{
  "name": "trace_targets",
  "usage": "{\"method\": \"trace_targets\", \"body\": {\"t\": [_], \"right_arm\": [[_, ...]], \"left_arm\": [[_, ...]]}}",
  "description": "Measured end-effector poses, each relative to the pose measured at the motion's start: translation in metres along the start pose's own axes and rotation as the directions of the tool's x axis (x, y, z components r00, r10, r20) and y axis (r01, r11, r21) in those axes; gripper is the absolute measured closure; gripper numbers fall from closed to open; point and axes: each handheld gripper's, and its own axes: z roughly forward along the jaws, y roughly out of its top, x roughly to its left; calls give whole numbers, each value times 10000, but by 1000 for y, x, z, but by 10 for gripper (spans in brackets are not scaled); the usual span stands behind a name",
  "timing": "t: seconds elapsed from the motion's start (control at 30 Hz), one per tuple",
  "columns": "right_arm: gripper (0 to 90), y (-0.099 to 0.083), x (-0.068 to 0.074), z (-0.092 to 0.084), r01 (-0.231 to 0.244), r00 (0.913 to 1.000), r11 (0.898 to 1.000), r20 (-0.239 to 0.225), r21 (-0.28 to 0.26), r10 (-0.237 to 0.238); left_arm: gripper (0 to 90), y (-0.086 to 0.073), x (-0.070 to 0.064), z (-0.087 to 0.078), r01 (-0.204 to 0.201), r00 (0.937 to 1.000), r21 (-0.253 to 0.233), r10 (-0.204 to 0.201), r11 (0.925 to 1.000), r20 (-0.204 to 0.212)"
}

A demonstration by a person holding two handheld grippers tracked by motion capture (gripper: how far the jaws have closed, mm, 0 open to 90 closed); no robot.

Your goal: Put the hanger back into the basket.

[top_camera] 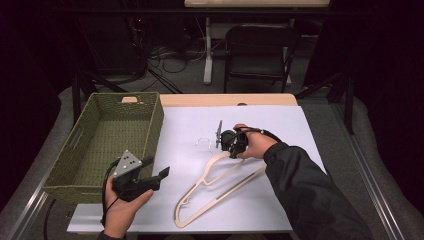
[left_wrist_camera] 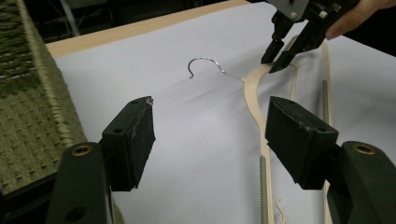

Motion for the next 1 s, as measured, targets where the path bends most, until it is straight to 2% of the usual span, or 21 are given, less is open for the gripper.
{"method": "trace_targets", "body": {"t": [0.2,0.47,0.73,1.0], "right_arm": [[771,-6,4,-4,77,10000,9997,-46,-243,-78],[771,-12,9,-10,43,10000,9972,-49,-746,-47],[770,-15,11,-20,-28,9999,9924,-111,-1229,14],[771,-16,13,-28,-74,9999,9895,-110,-1442,59]], "left_arm": [[338,-1,-9,15,-209,9992,320,197,9993,357],[344,5,-18,27,-313,9973,420,284,9986,682],[368,12,-19,32,-335,9948,504,285,9982,977],[370,18,-17,40,-165,9882,986,12,9950,1532]]}}
